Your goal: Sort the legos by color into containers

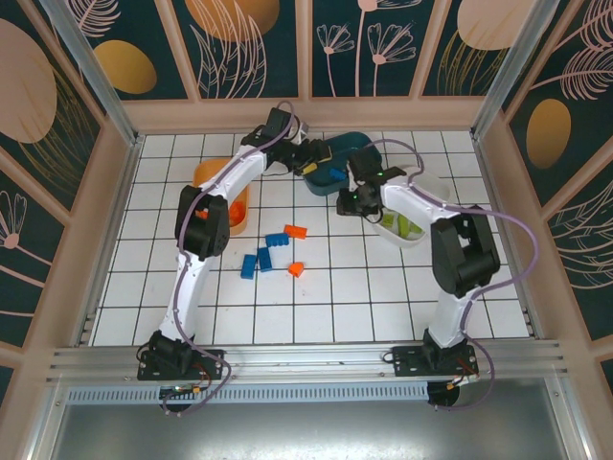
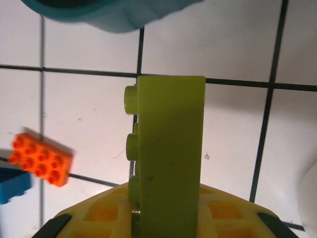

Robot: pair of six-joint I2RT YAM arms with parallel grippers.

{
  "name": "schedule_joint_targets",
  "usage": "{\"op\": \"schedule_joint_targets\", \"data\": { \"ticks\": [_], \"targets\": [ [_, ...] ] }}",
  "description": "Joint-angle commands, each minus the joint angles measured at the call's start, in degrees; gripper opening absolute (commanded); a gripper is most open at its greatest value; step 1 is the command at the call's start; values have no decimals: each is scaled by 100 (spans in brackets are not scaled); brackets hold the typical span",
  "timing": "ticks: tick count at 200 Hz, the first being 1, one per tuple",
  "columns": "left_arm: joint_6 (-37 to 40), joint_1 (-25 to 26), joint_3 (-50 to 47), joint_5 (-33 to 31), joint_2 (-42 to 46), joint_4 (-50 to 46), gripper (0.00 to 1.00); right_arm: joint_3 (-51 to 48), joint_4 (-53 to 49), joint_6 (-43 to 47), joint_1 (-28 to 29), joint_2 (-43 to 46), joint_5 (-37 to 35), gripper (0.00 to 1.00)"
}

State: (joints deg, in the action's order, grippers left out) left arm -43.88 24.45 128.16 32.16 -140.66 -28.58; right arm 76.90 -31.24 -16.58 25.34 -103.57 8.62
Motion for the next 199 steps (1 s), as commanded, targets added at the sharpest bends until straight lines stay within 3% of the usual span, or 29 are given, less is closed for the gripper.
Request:
{"op": "schedule_joint_targets", "data": {
  "ticks": [1, 45, 97, 134, 147, 188, 199],
  "targets": [
    [420, -131, 263, -1275, 544, -1025, 62, -247, 260, -498, -283, 669, 531, 20],
    [210, -275, 134, -1786, 354, -1193, 61, -825, 341, -1221, -1042, 1564, 985, 20],
    [-117, -283, 830, -1290, -566, -1004, 61, -1309, 263, -1664, -1992, 1970, 825, 20],
    [-191, -282, 807, -1237, -685, -887, 59, -1628, 338, -1673, -2219, 2112, 887, 20],
    [-191, -274, 799, -1223, -790, -976, 53, -1698, 317, -1656, -2285, 2120, 872, 20],
    [-359, -272, 294, -1212, -629, -897, 12, -1810, 369, -1664, -2499, 2047, 854, 20],
    [-482, -282, -132, -1213, -358, -723, 7, -1810, 404, -1655, -2508, 2009, 832, 20]
  ]
}}
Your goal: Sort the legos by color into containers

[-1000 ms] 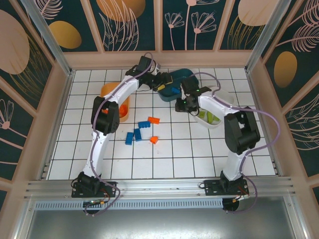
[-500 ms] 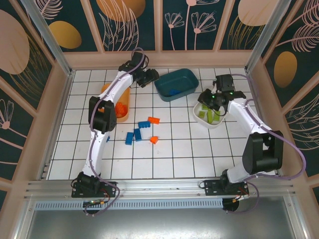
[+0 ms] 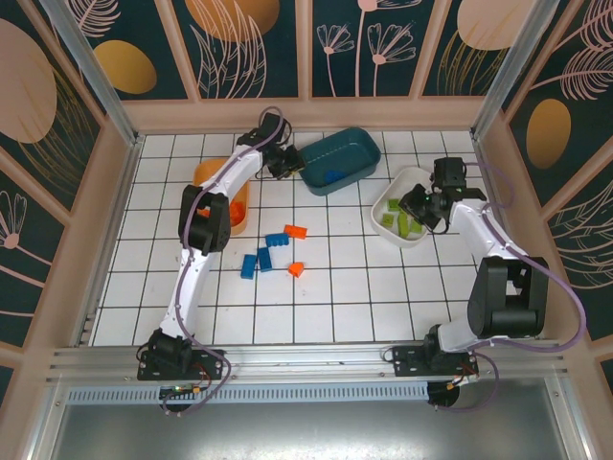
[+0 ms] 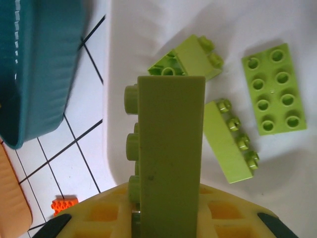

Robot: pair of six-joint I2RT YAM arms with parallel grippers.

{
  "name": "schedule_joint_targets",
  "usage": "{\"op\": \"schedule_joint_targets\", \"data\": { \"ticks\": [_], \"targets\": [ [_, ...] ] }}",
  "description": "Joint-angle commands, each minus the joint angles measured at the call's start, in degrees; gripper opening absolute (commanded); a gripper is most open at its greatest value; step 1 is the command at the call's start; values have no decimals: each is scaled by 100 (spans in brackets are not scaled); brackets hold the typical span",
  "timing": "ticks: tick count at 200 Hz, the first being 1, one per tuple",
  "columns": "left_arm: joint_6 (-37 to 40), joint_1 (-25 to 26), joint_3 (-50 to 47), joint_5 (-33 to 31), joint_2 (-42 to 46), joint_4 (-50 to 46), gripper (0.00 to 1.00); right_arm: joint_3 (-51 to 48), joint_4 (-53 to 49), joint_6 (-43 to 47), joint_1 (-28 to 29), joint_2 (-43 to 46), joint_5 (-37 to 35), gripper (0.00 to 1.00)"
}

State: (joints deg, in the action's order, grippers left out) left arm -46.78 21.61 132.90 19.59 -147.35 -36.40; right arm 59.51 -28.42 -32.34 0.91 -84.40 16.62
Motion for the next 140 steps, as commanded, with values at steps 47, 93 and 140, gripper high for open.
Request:
{"op": "schedule_joint_targets", "data": {
  "ticks": [47, 93, 140],
  "targets": [
    [-1027, -58, -3011, -72, 1884, 1299, 0, -21, 390, -52, -73, -263, 193, 20],
    [-1404, -110, -4257, -605, 2916, 1544, 0, 96, 636, -6, -56, -725, 348, 20],
    [-1879, -92, -4625, -455, 3103, 1941, 17, 69, 722, 135, -5, -1016, 465, 30]
  ]
}}
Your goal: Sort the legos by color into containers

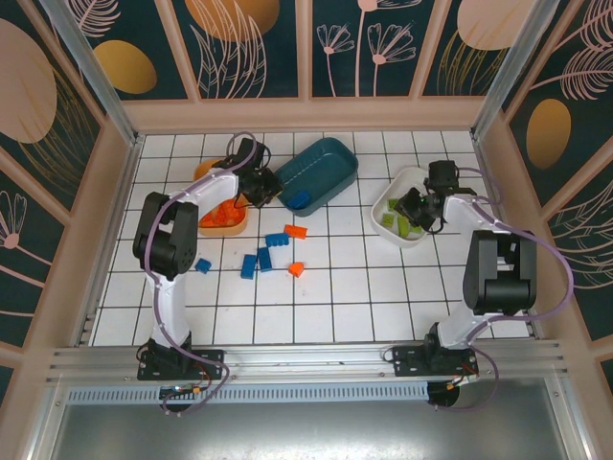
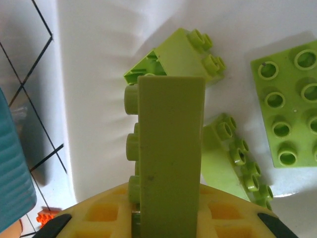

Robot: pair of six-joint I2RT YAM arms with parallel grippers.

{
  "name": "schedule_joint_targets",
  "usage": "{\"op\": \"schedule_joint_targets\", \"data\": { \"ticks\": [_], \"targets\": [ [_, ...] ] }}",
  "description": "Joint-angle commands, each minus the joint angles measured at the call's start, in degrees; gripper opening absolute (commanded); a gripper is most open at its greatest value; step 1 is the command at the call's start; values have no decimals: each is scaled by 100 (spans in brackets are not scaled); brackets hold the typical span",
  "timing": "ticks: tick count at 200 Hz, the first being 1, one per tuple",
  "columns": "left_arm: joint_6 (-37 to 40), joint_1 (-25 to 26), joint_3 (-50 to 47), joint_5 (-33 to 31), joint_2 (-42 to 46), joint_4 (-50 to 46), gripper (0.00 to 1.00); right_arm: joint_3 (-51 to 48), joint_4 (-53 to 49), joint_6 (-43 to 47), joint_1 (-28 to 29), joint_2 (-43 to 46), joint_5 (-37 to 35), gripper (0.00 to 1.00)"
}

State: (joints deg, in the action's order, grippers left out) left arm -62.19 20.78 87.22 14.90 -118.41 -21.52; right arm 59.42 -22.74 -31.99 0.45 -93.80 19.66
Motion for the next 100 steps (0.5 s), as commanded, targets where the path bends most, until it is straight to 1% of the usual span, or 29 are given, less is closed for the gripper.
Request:
{"op": "schedule_joint_targets", "data": {
  "ticks": [1, 11, 28, 42, 50, 100],
  "targets": [
    [-338, -10, -56, 14, 207, 450, 17, 78, 155, 103, 42, -76, 170, 30],
    [-337, -4, 5, -4, 213, 398, 20, 48, 180, 135, 61, -102, 254, 36],
    [-324, -8, 65, -4, 255, 346, 21, 48, 226, 224, 134, -170, 287, 46],
    [-334, -12, 46, 5, 316, 336, 24, 96, 234, 271, 194, -284, 284, 51],
    [-342, -5, 7, 20, 362, 354, 26, 126, 252, 284, 220, -344, 297, 52],
    [-401, 2, -611, 49, 888, 586, 28, 528, 316, 274, 610, -661, 306, 52]
  ]
}}
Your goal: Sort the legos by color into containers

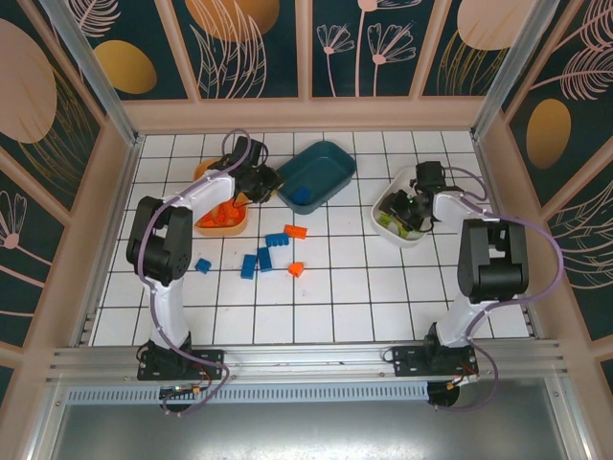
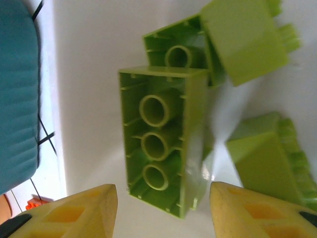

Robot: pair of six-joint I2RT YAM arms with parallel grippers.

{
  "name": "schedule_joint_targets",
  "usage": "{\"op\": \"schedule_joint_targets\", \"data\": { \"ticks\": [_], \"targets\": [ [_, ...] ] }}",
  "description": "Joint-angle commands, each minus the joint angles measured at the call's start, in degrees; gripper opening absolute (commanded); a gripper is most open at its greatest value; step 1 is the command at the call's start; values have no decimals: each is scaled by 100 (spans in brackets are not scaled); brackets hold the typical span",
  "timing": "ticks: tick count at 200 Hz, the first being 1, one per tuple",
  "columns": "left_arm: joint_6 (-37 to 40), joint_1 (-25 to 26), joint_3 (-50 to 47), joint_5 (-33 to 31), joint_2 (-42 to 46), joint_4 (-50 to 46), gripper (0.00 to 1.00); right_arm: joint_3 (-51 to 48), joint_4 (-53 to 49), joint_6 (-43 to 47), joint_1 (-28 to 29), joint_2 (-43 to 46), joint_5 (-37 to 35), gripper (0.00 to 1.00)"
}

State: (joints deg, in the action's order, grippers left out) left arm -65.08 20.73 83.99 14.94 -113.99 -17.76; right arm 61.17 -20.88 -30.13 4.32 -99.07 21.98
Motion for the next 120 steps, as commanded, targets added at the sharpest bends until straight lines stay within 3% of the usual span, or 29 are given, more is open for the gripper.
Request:
{"op": "schedule_joint_targets", "data": {
  "ticks": [1, 45, 120],
  "targets": [
    [-111, 4, -300, 44, 465, 211, 28, 361, 134, 87, 234, -137, 72, 52],
    [111, 1, -378, 3, 918, 18, 28, 895, 53, 123, 629, -690, 152, 51],
    [768, -294, -749, -191, 1834, -673, 27, 2384, -412, 586, 1817, -1775, 494, 47]
  ]
}}
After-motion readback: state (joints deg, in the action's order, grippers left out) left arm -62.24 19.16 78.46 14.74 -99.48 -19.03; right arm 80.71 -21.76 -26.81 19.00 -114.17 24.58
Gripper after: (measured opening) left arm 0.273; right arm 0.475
